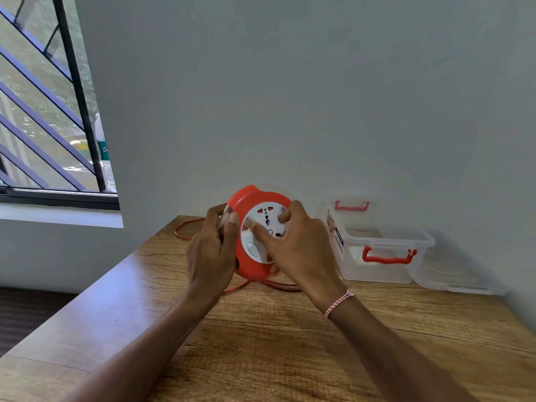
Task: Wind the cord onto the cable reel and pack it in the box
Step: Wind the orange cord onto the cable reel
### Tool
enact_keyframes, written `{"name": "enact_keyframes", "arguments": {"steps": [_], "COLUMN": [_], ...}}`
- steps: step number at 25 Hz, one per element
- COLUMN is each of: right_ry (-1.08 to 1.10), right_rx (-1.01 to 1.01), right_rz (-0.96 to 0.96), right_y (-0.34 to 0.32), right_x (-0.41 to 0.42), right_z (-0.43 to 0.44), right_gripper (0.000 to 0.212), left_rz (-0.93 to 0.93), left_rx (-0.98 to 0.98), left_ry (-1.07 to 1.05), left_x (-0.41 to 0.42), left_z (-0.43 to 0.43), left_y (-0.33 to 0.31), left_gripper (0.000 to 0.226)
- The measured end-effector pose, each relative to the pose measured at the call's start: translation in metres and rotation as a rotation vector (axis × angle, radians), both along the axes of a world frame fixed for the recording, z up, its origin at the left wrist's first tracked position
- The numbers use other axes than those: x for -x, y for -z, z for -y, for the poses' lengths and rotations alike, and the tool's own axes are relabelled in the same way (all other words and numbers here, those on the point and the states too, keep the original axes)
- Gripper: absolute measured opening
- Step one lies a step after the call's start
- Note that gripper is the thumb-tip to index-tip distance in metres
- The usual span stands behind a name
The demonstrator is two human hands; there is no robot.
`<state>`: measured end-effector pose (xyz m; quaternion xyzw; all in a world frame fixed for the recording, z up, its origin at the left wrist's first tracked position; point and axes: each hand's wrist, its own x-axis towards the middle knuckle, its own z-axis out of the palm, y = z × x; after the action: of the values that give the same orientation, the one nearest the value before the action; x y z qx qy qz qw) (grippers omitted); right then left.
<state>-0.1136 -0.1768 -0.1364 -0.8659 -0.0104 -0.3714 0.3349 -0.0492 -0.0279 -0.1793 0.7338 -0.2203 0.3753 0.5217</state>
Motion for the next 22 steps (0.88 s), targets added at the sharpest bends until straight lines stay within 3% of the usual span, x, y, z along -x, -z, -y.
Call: {"name": "enact_keyframes", "arguments": {"steps": [1, 2, 5, 7, 9, 12, 17, 22], "right_ry": [-0.039, -0.046, 0.025, -0.027, 0.017, 0.072, 0.035, 0.053], "right_rx": [-0.127, -0.113, 0.494, 0.823, 0.965, 1.022, 0.840, 0.026], "right_rz": [-0.055, -0.044, 0.288, 0.341, 0.302, 0.327, 0.376, 0.117], "right_y": [-0.002, -0.004, -0.009, -0.011, -0.009, -0.006, -0.012, -0.008], "right_x": [0.000, 0.002, 0.004, 0.001, -0.001, -0.002, 0.003, 0.003], "right_z": [0.001, 0.004, 0.024, 0.033, 0.035, 0.031, 0.021, -0.011], "right_gripper": [0.057, 0.054, 0.045, 0.053, 0.064, 0.066, 0.059, 0.056], "left_rz": [-0.020, -0.038, -0.049, -0.033, -0.031, -0.014, 0.047, 0.095], "left_rx": [0.018, 0.030, 0.052, 0.056, 0.050, 0.038, 0.044, 0.078], "left_ry": [0.009, 0.013, -0.005, -0.015, -0.021, -0.040, -0.063, -0.083], "left_x": [-0.001, -0.001, -0.002, -0.003, -0.004, -0.002, 0.003, 0.011], "left_z": [0.000, -0.001, -0.004, -0.006, -0.008, -0.007, -0.004, 0.002], "left_y": [0.000, -0.001, -0.003, -0.005, -0.006, -0.007, -0.008, -0.006], "left_gripper": [0.044, 0.044, 0.039, 0.032, 0.026, 0.026, 0.028, 0.039]}}
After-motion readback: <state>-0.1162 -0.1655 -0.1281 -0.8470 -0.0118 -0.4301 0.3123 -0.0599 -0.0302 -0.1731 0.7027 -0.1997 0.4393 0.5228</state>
